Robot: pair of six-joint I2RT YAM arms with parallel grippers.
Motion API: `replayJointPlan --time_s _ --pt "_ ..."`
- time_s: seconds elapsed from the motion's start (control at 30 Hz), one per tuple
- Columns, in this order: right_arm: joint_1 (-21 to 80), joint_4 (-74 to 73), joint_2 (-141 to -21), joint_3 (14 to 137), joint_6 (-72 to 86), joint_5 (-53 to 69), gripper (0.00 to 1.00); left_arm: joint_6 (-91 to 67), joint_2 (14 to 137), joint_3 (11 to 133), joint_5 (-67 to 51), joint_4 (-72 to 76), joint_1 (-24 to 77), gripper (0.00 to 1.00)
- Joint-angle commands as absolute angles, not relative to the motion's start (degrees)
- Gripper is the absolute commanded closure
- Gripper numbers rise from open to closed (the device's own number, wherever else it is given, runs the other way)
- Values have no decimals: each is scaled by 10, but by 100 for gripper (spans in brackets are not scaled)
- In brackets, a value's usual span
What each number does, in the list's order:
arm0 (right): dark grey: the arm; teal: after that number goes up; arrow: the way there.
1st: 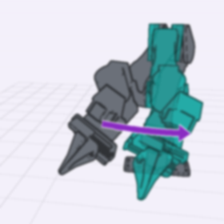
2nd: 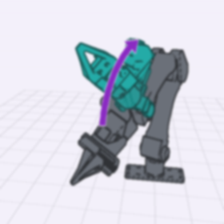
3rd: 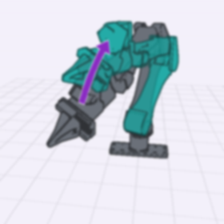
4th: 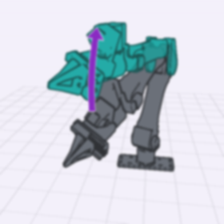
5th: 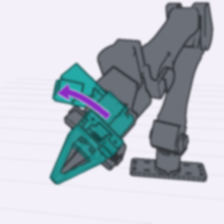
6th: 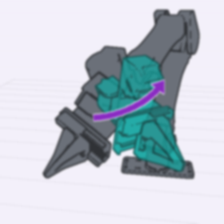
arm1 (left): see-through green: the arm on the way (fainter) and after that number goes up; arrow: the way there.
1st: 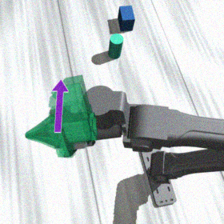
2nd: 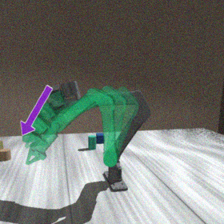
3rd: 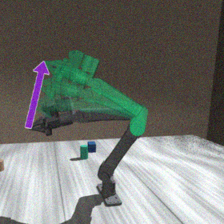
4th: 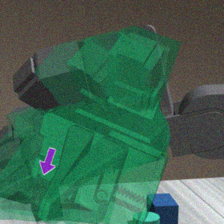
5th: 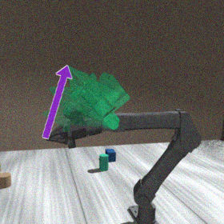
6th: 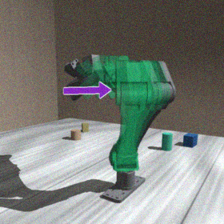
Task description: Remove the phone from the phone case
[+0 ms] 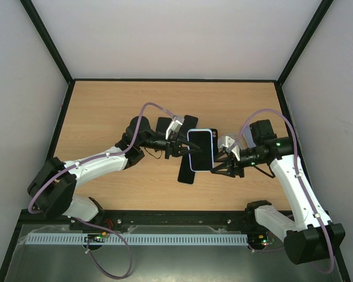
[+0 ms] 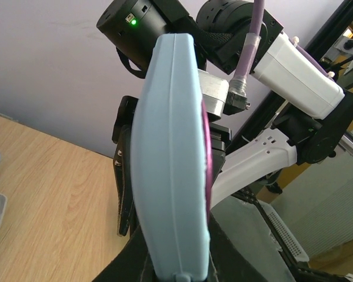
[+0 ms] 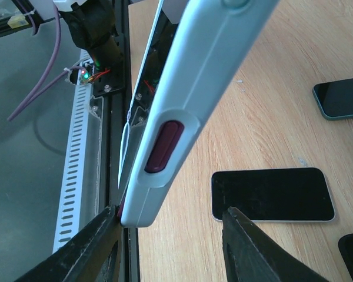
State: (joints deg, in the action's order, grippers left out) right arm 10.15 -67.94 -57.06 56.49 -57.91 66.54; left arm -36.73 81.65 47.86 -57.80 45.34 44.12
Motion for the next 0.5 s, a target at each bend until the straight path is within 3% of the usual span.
replayJointPlan --time_s 0.0,0.47 --pt "98 -672 -579 573 -605 608 57 -411 802 504 -652 556 453 97" --pt "98 -665 -583 586 -590 612 57 -420 800 498 -658 565 454 97"
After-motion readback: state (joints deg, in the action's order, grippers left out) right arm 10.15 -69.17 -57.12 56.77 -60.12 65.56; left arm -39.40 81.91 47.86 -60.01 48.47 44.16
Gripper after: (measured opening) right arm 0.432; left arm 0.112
